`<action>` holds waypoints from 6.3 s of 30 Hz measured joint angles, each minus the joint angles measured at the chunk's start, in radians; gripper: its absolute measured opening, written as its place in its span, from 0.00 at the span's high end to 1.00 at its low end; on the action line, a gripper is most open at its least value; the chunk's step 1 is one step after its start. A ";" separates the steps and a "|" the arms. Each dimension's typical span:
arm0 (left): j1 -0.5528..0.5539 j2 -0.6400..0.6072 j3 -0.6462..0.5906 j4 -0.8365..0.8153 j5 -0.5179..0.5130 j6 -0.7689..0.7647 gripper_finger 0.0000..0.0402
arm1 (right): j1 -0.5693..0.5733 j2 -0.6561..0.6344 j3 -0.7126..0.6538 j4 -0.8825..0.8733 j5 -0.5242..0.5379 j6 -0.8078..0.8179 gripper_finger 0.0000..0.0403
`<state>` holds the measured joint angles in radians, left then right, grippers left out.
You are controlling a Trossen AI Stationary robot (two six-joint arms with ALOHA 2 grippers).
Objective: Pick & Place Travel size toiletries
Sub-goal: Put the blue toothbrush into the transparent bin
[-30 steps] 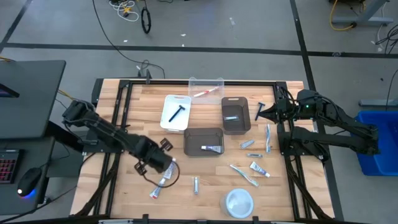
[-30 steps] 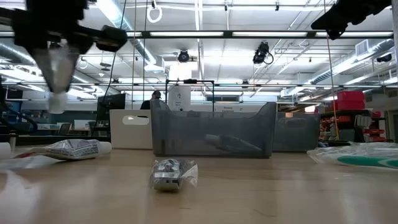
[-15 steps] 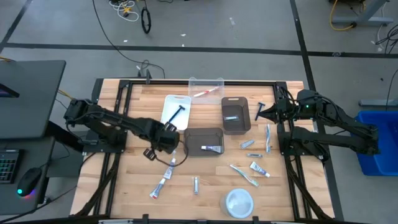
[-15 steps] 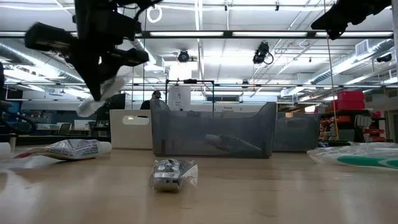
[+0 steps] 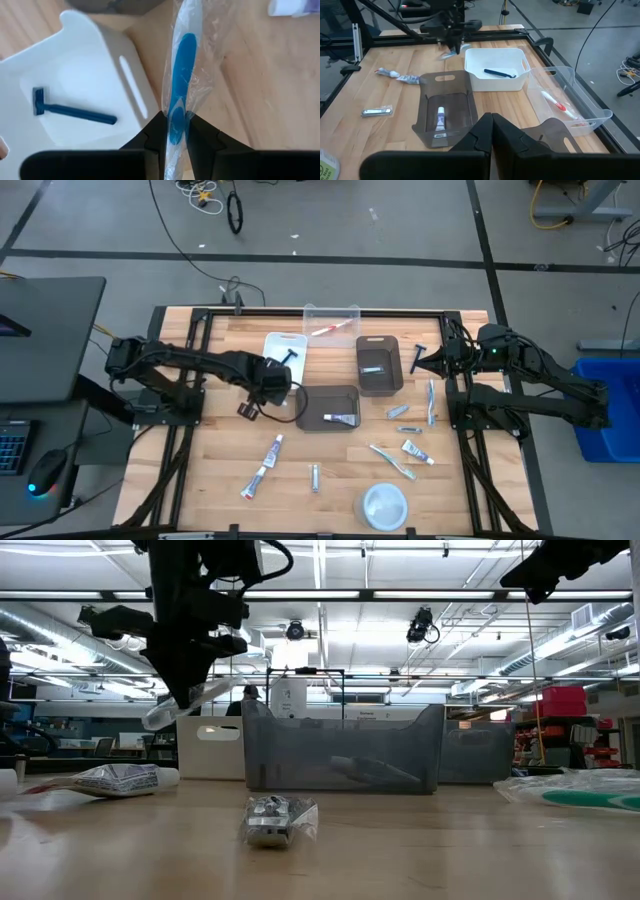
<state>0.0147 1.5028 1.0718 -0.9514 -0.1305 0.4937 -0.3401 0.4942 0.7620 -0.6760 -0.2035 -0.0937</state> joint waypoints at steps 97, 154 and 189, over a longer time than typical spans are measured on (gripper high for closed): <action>-0.240 -0.146 -0.212 0.119 0.157 -0.569 0.86 | 0.000 0.005 0.000 0.003 0.000 0.000 0.97; -0.243 -0.143 0.077 -0.024 0.103 -0.596 0.86 | 0.000 0.005 0.000 0.003 0.000 0.000 0.97; 0.067 -0.144 0.145 0.366 -0.065 -0.290 0.86 | 0.000 0.005 0.000 0.003 0.000 0.000 0.97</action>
<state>0.0819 1.3590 1.2163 -0.5858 -0.1951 0.2040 -0.3397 0.4992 0.7624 -0.6731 -0.2035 -0.0940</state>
